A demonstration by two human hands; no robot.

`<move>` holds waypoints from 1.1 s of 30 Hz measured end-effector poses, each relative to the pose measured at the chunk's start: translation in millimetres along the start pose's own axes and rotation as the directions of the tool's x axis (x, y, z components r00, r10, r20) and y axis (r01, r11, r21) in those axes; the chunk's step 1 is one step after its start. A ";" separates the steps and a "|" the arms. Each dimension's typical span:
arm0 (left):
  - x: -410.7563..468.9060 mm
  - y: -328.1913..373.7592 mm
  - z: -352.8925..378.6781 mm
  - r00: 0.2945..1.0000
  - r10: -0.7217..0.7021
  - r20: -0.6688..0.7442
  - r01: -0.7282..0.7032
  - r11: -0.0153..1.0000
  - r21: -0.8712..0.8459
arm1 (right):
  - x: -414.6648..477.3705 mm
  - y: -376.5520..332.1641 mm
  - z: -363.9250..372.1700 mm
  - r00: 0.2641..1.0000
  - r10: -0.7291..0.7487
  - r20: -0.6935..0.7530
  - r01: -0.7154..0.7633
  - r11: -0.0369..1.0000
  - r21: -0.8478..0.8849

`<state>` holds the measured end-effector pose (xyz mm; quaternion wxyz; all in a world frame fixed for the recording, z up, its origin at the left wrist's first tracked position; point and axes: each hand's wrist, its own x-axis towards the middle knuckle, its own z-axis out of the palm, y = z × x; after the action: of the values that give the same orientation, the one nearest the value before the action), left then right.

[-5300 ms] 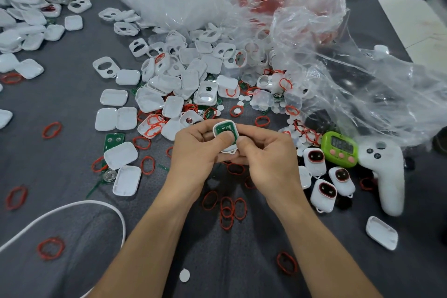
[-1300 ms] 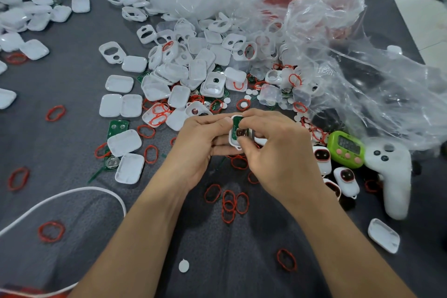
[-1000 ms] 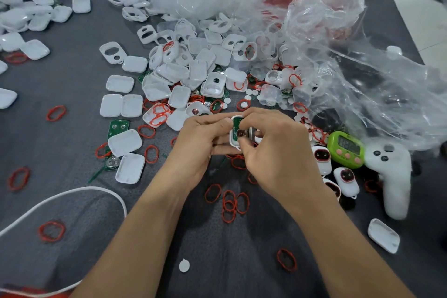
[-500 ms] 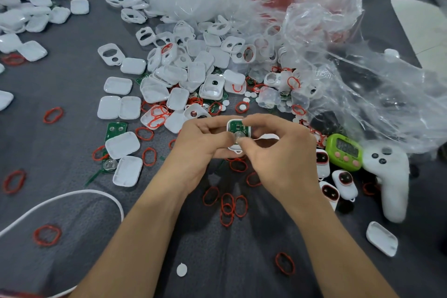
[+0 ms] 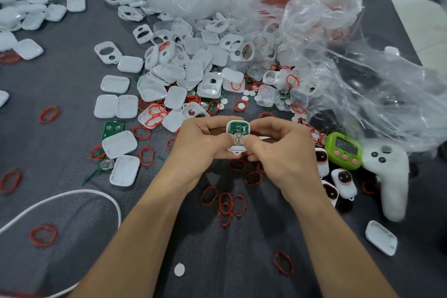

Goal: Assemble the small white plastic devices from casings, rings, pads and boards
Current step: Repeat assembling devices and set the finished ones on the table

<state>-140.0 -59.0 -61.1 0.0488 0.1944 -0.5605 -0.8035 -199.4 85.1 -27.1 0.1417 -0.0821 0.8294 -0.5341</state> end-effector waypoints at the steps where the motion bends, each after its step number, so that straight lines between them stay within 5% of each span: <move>1: -0.3 1.3 -0.3 1.000 -0.011 0.007 0.011 1.000 -0.010 | 0.8 0.3 0.0 1.000 0.011 -0.005 -0.011 1.000 0.002; 6: -0.6 8.9 -1.7 0.995 -0.095 0.041 0.100 0.985 -0.138 | 4.0 -0.5 -0.6 1.000 0.023 0.001 -0.023 1.000 -0.012; 25: -0.3 6.1 0.1 0.998 -0.069 0.004 0.069 0.992 -0.103 | 5.7 -5.7 1.4 0.994 0.082 0.079 -0.093 0.984 0.152; 29: -0.1 6.5 1.8 0.998 -0.065 -0.004 0.065 0.991 -0.118 | 4.4 -5.9 -1.5 0.996 -0.079 -0.031 0.079 0.997 -0.008; 33: 0.7 6.2 0.7 0.997 -0.074 0.009 0.075 0.991 -0.115 | -0.5 -10.1 -3.7 0.929 -0.369 -0.016 0.347 0.888 -0.302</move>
<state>-141.7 -60.9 -55.3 0.0286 0.2101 -0.5057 -0.8362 -200.3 84.3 -16.4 -0.0037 -0.2343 0.8747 -0.4244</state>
